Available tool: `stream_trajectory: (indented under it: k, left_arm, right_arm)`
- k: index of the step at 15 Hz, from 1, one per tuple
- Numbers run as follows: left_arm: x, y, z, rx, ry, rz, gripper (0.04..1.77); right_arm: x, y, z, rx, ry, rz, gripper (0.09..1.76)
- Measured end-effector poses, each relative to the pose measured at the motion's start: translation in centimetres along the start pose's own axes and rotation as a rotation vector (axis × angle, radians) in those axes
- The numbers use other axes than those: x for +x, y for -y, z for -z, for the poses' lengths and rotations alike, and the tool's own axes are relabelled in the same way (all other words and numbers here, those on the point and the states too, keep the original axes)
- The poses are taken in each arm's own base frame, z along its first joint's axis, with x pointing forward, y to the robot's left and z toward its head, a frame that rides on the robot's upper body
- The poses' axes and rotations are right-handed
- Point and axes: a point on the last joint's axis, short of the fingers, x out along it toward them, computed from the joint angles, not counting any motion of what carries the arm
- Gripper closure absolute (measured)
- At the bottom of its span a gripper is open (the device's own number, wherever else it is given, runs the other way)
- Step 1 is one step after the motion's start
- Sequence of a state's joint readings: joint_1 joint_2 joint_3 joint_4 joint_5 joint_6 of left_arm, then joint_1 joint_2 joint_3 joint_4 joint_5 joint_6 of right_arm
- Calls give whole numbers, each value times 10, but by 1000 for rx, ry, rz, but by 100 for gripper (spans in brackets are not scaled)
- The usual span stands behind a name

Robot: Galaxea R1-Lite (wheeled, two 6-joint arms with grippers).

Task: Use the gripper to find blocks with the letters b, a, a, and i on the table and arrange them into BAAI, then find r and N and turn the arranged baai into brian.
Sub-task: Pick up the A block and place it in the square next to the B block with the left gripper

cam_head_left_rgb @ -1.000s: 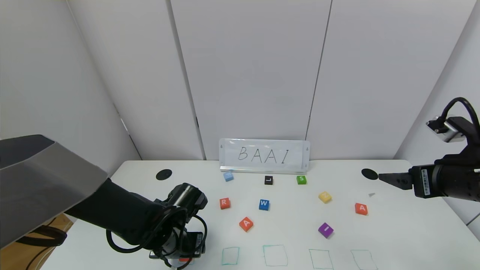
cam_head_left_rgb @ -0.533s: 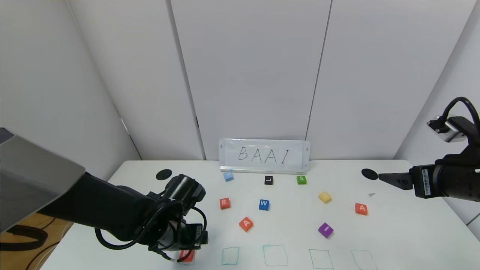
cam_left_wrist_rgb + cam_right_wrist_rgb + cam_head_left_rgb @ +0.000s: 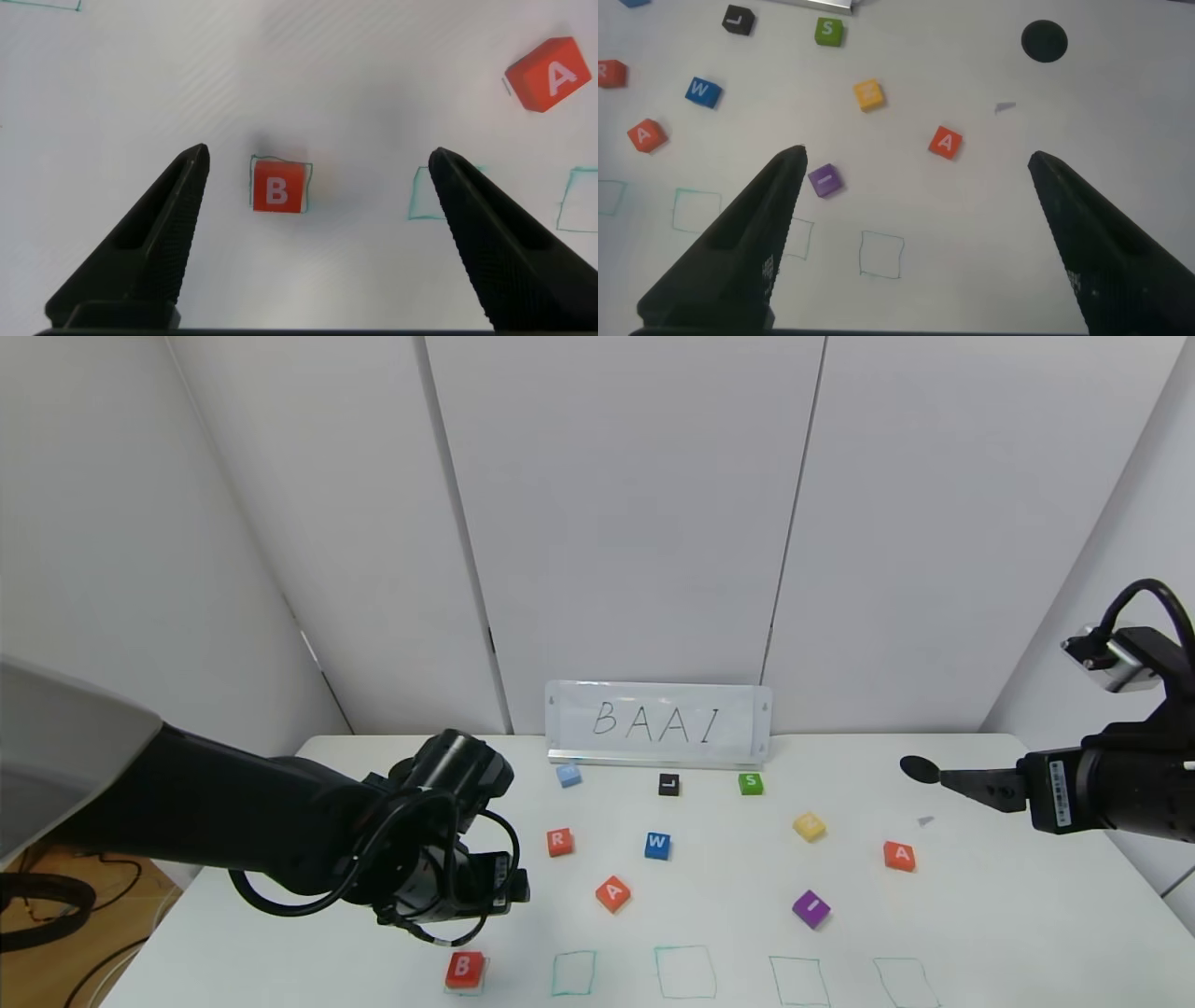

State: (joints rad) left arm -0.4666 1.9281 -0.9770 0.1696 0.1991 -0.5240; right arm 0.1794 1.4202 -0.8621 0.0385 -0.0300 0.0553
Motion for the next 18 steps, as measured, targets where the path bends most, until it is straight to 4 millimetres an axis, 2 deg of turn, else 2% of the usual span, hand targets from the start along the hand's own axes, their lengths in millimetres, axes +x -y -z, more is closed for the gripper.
stream_trajectory:
  k: [7, 11, 18]
  left_arm:
    - [-22, 17, -22, -28, -15, 23, 11]
    - [-17, 34, -25, -54, -16, 41, 11]
    - [-12, 48, -27, -66, -23, 38, 10]
  right_arm:
    - [-5, -1, -1, -1, 17, -2, 14]
    - [-7, -1, -2, -1, 28, -3, 14]
    - [-9, -4, -1, -11, 27, -3, 14]
